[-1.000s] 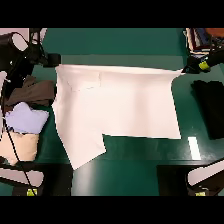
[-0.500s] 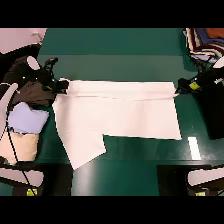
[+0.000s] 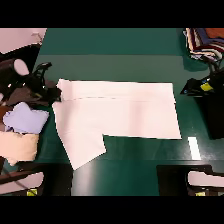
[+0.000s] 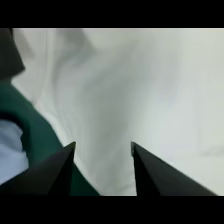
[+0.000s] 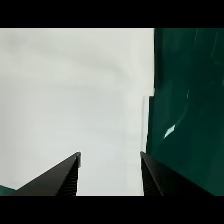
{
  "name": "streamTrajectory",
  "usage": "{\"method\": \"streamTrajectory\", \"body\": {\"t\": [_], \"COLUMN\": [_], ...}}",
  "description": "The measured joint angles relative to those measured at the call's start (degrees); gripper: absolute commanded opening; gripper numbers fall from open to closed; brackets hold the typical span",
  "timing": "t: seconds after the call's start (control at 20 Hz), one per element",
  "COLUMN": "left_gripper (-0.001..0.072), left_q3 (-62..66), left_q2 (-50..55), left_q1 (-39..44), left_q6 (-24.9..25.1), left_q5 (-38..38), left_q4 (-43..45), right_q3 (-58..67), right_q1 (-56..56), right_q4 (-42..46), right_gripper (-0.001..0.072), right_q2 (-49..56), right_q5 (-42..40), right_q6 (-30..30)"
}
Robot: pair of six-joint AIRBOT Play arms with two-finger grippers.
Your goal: Fold the shirts.
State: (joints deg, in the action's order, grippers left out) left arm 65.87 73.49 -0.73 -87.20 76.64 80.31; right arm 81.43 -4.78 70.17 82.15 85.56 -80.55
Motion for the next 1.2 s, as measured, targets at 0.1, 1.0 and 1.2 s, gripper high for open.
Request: {"method": "streamTrajectory", "body": {"t": [0.1,1.0,1.2], "left_gripper": [0.0432,0.0429,0.003], "left_q3": [-8.6,-43.7,-44.8], "left_q2": [-6.9,-24.8,-24.6], "left_q1": [0.0,-0.1,0.0], "left_q6": [-1.1,-4.3,-4.2], "left_q5": [0.9,-8.4,-10.1], "left_q4": [-0.7,-19.0,-19.4], "right_q3": [-0.1,-0.1,-0.1], "right_q1": [0.0,0.8,0.8], "right_q4": [0.0,-0.1,-0.1], "right_gripper": [0.0439,0.0439,0.0438], "right_q2": [-3.0,-10.7,-10.7], "right_q5": [1.2,3.7,4.3], "right_q6": [0.0,0.0,0.0]}}
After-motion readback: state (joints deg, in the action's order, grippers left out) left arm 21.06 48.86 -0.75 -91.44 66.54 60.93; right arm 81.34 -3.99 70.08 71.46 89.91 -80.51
